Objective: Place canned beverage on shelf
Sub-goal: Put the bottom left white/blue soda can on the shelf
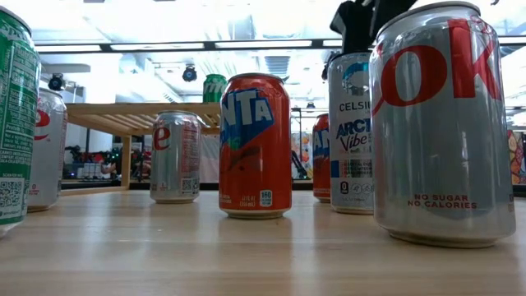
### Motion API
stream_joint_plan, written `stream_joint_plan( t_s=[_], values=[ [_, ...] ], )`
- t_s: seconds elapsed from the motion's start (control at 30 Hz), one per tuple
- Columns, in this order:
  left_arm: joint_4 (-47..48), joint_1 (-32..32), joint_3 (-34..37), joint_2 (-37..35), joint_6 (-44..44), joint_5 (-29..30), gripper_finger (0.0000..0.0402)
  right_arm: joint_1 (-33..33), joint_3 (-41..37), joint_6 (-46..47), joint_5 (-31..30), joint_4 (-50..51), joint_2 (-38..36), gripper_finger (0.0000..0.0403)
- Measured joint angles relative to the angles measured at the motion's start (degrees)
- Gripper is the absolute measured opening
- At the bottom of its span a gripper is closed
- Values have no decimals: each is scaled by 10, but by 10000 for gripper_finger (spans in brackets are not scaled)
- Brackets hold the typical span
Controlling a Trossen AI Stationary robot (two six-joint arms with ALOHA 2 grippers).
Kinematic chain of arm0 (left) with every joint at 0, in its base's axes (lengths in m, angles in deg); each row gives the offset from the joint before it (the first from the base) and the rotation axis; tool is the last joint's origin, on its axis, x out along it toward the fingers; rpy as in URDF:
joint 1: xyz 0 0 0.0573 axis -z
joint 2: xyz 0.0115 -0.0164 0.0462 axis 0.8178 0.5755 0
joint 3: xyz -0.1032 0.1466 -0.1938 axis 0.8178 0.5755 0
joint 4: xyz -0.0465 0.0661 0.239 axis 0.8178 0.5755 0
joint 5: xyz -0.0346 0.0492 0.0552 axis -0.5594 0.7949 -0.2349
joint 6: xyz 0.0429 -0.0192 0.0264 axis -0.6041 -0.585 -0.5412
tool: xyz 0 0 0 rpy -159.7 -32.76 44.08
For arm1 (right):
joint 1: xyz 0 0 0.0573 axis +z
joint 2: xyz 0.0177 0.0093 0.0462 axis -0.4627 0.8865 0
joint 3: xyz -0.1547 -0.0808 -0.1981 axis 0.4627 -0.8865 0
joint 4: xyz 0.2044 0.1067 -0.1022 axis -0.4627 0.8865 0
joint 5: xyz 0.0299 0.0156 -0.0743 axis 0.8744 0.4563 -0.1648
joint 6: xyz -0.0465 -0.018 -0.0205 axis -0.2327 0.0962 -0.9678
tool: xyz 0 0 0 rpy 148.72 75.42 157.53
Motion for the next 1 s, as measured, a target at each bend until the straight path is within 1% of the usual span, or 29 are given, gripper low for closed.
stream_joint_plan(
  t_s=[0.1, 0.23, 0.57, 0.67, 0.8, 1.0],
  values=[
    [0, 0, 0, -1, -3, 1, 0, 0, 0, 20, 0, 11, 10, 369],
    [1, 0, 0, -1, -3, 12, 0, 0, 0, 29, 0, 11, 26, 368],
    [1, 0, 0, -2, -20, 15, 0, 0, 0, 30, -1, 7, 61, 368],
    [1, 0, 0, -2, -30, 26, 0, -2, 0, 42, -1, -1, 65, 361],
    [4, 0, 0, -2, -43, 36, 0, -8, 0, 62, 0, 0, 66, 330],
    [5, 0, 0, -2, -59, 57, 0, -17, 1, 68, 8, 3, 64, 243]
  ],
)
